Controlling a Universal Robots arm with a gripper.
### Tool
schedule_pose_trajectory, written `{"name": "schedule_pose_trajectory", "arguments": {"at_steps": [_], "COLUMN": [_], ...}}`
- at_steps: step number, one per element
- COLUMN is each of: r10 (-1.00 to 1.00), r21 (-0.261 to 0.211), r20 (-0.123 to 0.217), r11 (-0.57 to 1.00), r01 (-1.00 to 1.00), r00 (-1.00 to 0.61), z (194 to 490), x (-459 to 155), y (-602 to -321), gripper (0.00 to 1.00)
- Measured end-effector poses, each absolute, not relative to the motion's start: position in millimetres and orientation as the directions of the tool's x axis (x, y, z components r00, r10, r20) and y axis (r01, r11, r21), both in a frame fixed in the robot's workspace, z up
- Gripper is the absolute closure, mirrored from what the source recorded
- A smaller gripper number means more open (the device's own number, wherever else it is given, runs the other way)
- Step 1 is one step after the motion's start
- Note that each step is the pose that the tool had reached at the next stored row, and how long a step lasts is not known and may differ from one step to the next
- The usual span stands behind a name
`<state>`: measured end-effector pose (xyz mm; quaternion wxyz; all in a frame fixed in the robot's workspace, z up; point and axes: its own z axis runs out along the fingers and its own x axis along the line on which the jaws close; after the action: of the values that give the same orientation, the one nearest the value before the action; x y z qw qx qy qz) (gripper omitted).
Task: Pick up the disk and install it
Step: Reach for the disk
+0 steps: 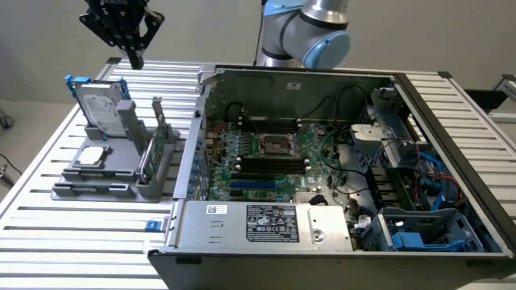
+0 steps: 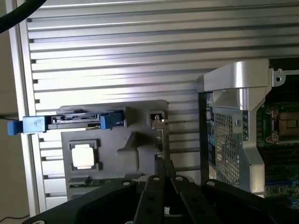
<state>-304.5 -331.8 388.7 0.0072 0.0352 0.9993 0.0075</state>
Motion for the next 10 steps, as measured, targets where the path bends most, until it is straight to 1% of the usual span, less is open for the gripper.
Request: {"name": "schedule_pose_trajectory", "arguments": {"at_steps": [10], "r10": [0.07], "r21": [0.005], "r20": [-0.013], "r11": [0.998], "r01": [0.07], "r00": [-0.997], "z": [386.9], "x": [-350.1], "y": [-312.9], "gripper": [0.89]}}
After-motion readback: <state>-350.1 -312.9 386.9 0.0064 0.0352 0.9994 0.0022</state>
